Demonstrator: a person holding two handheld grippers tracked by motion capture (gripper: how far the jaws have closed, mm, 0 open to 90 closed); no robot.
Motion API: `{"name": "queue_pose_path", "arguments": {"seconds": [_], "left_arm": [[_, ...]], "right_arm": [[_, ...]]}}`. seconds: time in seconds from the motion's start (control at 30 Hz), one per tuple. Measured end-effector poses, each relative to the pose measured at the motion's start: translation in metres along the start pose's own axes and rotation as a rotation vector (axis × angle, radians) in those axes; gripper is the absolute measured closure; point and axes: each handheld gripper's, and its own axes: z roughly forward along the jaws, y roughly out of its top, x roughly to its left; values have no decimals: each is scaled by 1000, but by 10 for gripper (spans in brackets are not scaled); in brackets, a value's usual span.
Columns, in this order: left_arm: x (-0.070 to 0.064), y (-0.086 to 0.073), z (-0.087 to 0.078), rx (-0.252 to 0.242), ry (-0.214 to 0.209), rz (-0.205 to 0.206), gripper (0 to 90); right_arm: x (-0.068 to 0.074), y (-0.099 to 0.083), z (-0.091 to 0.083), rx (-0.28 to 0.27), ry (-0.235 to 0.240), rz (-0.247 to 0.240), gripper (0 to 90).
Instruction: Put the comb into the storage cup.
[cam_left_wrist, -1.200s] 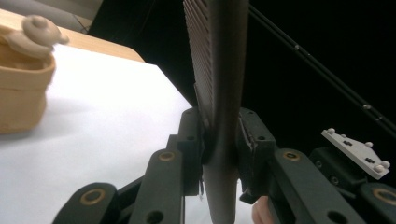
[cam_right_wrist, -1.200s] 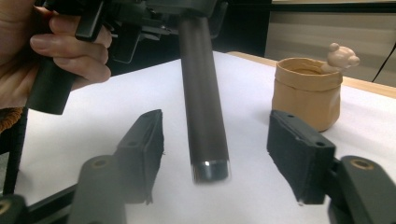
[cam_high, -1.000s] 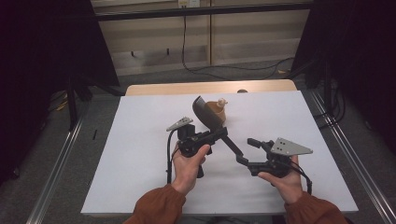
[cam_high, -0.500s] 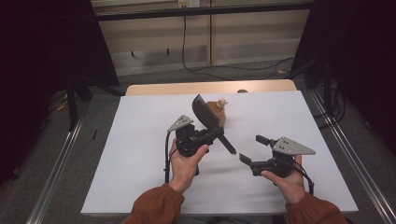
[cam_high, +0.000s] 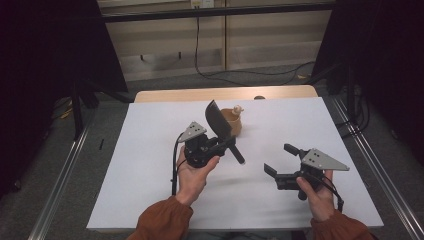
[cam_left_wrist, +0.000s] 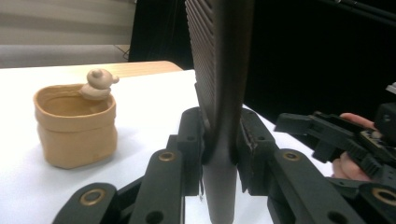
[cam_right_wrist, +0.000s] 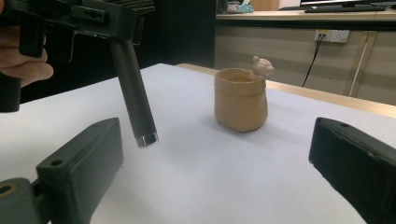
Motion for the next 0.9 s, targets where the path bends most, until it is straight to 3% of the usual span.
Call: {"name": "queue_pose_path", "arguments": {"seconds": [0.13,0.47,0.9], "left_arm": [[2,0,-1,1,17,26,734],[10,4,-3,4,31,31,734],[24,22,-14,-11,71,40,734]], "right_arm": [[-1,-3,-3,8,-30,-11,22],[-4,-6,-18,-15,-118,-17,0],[-6,-11,-34,-14,-140,-8,0]]}}
